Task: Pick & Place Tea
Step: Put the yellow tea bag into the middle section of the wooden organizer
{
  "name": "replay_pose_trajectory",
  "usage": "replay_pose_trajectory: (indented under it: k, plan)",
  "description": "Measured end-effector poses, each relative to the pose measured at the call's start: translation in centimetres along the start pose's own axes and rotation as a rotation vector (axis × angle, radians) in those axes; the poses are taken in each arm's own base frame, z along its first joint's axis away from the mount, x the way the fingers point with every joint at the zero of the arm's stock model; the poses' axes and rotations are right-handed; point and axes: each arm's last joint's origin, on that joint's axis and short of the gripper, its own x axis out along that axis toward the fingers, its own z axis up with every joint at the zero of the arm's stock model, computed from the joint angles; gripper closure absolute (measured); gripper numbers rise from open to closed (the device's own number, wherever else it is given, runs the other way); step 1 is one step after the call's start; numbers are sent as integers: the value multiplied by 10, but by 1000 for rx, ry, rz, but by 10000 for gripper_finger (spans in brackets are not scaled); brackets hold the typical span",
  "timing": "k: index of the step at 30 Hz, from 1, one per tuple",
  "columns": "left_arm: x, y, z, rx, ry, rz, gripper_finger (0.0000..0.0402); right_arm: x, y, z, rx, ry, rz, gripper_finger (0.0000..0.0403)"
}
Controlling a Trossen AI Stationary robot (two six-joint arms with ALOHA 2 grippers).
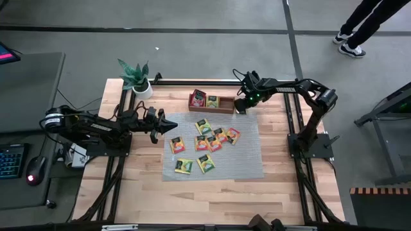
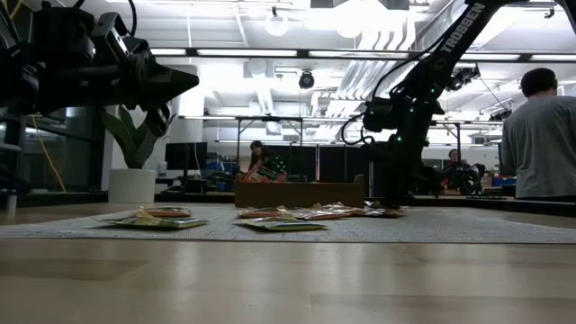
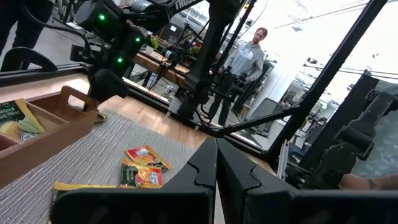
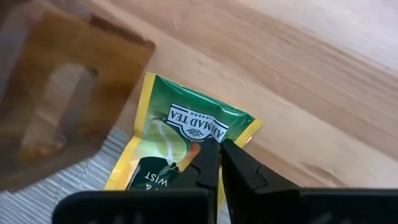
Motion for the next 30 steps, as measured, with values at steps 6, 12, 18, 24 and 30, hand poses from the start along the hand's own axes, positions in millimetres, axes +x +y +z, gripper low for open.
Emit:
replay_pose_trajectory:
  k: [6, 12, 18, 24, 30]
  plan:
    - [0, 0, 0, 0, -1, -1, 402, -22, -2, -6, -22, -41, -75, 402]
    - [0, 0, 0, 0, -3, 0, 402, -51, 0, -7, -54, -136, -82, 403]
    - [0, 0, 0, 0, -6, 4, 402, -70, 3, -9, -76, -204, -65, 402]
    - [0, 0, 1, 1, -8, 5, 402, -83, 12, -12, -107, -263, -39, 402]
    - [0, 0, 1, 0, -9, 6, 402, -94, 28, -11, -133, -381, -5, 402]
